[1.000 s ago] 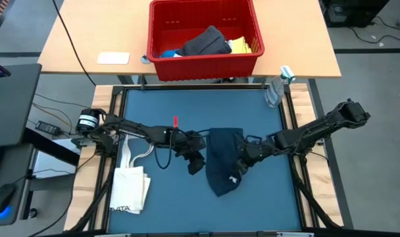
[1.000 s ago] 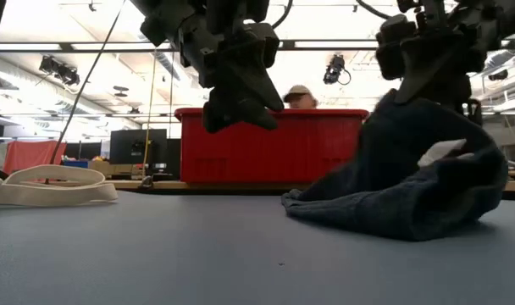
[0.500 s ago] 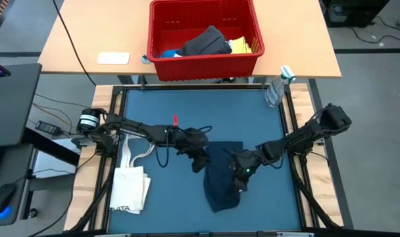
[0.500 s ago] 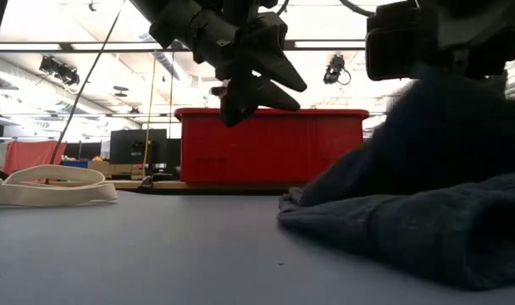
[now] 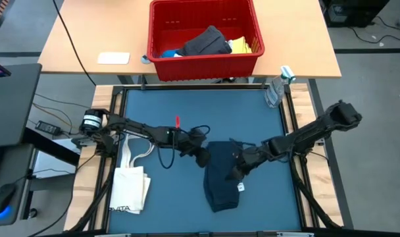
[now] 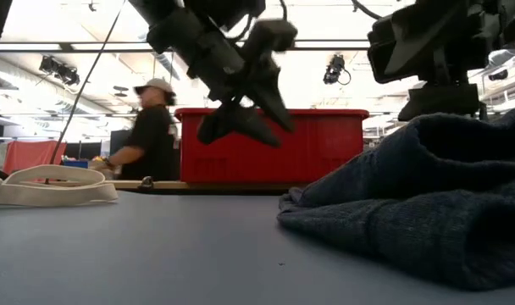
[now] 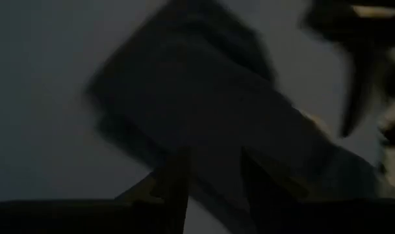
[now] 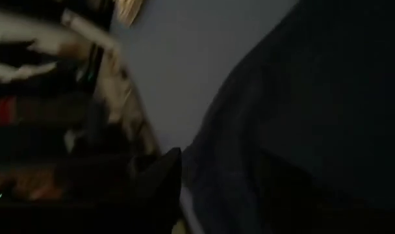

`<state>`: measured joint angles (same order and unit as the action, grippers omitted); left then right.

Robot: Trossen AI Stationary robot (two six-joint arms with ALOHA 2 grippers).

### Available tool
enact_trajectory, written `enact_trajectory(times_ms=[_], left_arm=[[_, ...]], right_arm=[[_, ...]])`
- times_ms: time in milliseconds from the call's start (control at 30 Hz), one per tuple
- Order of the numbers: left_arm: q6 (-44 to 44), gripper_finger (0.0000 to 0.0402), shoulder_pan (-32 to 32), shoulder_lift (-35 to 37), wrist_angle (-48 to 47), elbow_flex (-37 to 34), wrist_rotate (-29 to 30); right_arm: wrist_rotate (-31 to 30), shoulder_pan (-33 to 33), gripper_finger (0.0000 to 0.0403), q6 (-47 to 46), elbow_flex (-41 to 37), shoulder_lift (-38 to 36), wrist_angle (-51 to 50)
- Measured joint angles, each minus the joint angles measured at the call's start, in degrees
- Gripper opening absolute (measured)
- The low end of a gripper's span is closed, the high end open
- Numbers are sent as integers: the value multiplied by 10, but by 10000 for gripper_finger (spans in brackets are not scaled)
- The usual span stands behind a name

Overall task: Fold Laundry from Bin
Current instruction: Fold the dark blue shorts

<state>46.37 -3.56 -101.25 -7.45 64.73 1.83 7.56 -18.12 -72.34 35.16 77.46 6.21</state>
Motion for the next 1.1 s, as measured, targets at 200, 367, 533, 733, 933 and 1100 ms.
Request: enact_trajectory(times_ms=[200,367,533,733,933,1100], left_arm=[[86,199,22,-25,17,-3,37],[123,259,38,-101,101,-6,20],[180,281,45,-142,156,-3,25],[174,281,40,-148,172,-3,32],[179,265,30,-164,175,-4,58],[200,219,10,-181,183,-2,95]], right_arm=[[-71,34,199,-11,0,-69,-154],[-80,43,199,-10,0,-112,-191],[-80,43,199,-11,0,-153,-237],[-79,43,199,-12,0,-184,-292],[-100,43,199,-16,0,-202,-322],[-140,43,199,-35,0,-195,-397]])
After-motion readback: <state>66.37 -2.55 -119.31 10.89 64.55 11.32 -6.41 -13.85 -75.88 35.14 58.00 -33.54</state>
